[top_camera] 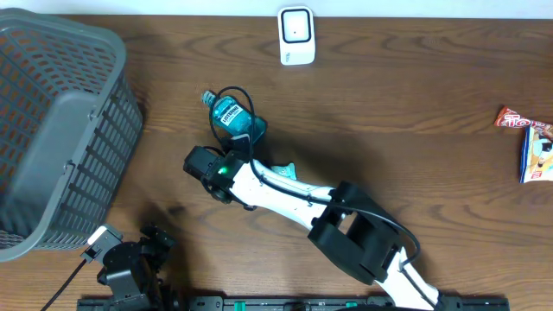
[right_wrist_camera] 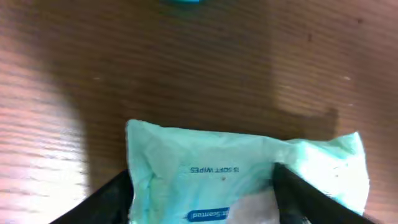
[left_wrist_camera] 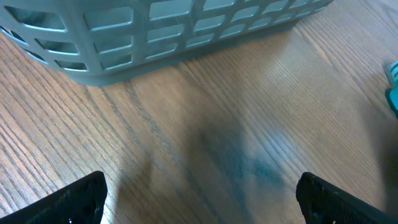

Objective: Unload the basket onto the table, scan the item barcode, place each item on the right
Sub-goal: 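Grasp the wipes packet corner with the right gripper and lift it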

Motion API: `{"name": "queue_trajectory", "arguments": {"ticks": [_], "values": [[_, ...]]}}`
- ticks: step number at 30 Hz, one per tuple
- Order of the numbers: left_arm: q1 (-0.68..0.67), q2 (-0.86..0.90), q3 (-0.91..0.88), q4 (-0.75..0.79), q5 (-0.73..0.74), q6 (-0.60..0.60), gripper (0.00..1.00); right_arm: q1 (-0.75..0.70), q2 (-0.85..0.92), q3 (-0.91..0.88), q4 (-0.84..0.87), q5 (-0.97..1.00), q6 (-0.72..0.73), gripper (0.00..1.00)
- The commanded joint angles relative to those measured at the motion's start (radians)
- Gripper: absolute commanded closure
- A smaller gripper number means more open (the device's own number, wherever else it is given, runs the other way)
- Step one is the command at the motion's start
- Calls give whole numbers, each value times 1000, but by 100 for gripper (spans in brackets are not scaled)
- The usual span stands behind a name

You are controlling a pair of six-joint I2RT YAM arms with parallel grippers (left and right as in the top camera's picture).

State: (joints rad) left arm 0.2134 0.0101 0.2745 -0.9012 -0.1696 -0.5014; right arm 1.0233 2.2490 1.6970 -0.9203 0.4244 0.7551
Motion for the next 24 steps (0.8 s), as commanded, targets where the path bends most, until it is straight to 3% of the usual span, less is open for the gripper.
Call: {"name": "queue_trajectory", "arguments": {"ticks": [1, 9, 11, 16, 24], "values": [[3, -5, -8, -32, -2, 6, 2, 11, 46, -4, -27, 49, -78, 44], [3, -5, -8, -32, -2, 6, 2, 14, 65, 2, -121, 53, -79, 74], [3, -5, -8, -32, -3, 6, 2, 13, 65, 19, -131, 24, -78, 99], [3, -5, -8, -32, -2, 6, 2, -18, 64, 129, -190, -135, -90, 99], [3, -5, -8, -32, -2, 6, 2, -145, 64, 372, -390, -579, -298, 99]]}}
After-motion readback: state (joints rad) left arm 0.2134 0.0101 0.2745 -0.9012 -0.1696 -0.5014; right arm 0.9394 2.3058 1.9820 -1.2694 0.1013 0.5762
